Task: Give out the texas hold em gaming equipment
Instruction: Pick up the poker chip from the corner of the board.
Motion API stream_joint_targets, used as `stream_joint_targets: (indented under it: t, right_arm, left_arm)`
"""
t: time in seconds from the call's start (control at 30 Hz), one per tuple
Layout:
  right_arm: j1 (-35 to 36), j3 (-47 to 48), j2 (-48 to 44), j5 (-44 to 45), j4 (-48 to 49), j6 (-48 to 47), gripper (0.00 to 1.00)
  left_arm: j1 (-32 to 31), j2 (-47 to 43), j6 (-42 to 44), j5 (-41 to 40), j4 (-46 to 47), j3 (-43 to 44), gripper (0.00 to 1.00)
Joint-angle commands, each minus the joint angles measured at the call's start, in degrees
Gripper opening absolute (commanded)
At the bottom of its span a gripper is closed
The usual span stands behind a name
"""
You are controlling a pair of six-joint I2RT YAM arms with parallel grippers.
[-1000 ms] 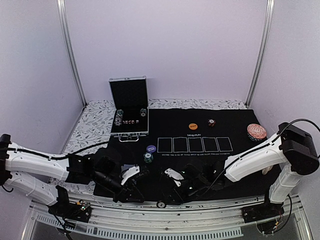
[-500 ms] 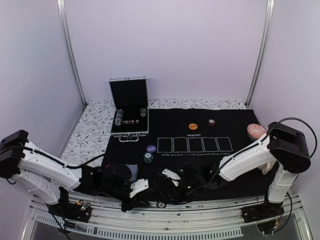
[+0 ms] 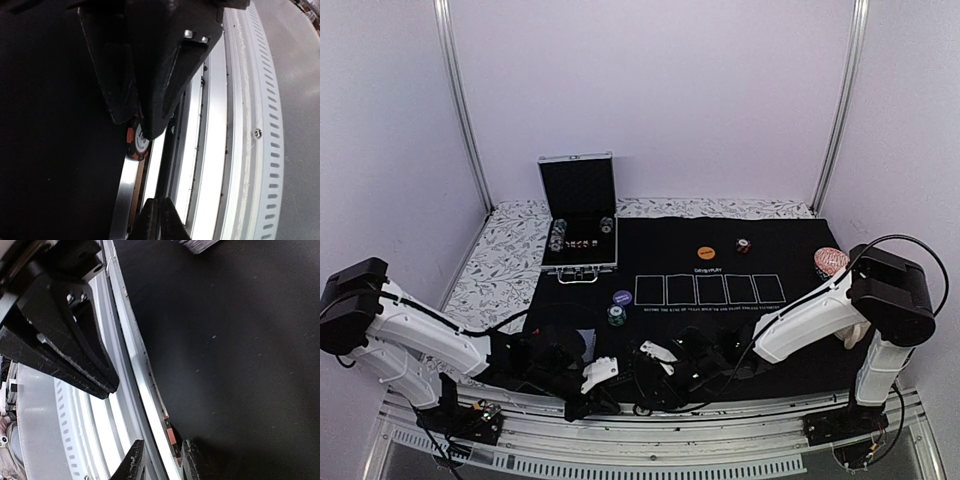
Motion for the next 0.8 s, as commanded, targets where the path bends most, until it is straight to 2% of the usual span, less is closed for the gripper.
stream_joint_targets:
  t: [0.0,0.43,0.63,0.77]
  right_arm:
    - [1.2,0.6,1.0,-1.5,-1.4,-0.5,0.26]
    - [1.8,1.8,2.4,-0.4,-1.6,-0.3,0.20]
    - [1.8,1.2,1.4,0.4,-1.8,0.2,0.05]
    - [1.9,0.8,-0.9,0.4,-2.8,0.8,0.03]
  left_arm:
    - [0.9,0.9,0.0,2.1,2.0,-0.4,0.07]
    - [2.6,2.6,-0.5,4.1,2.8,-0.4,0.06]
    - [2.8,2.3,-0.6,4.1,2.9,-0.6,0.07]
    - [2.9,0.8,-0.7,4.1,2.6,-1.0,0.07]
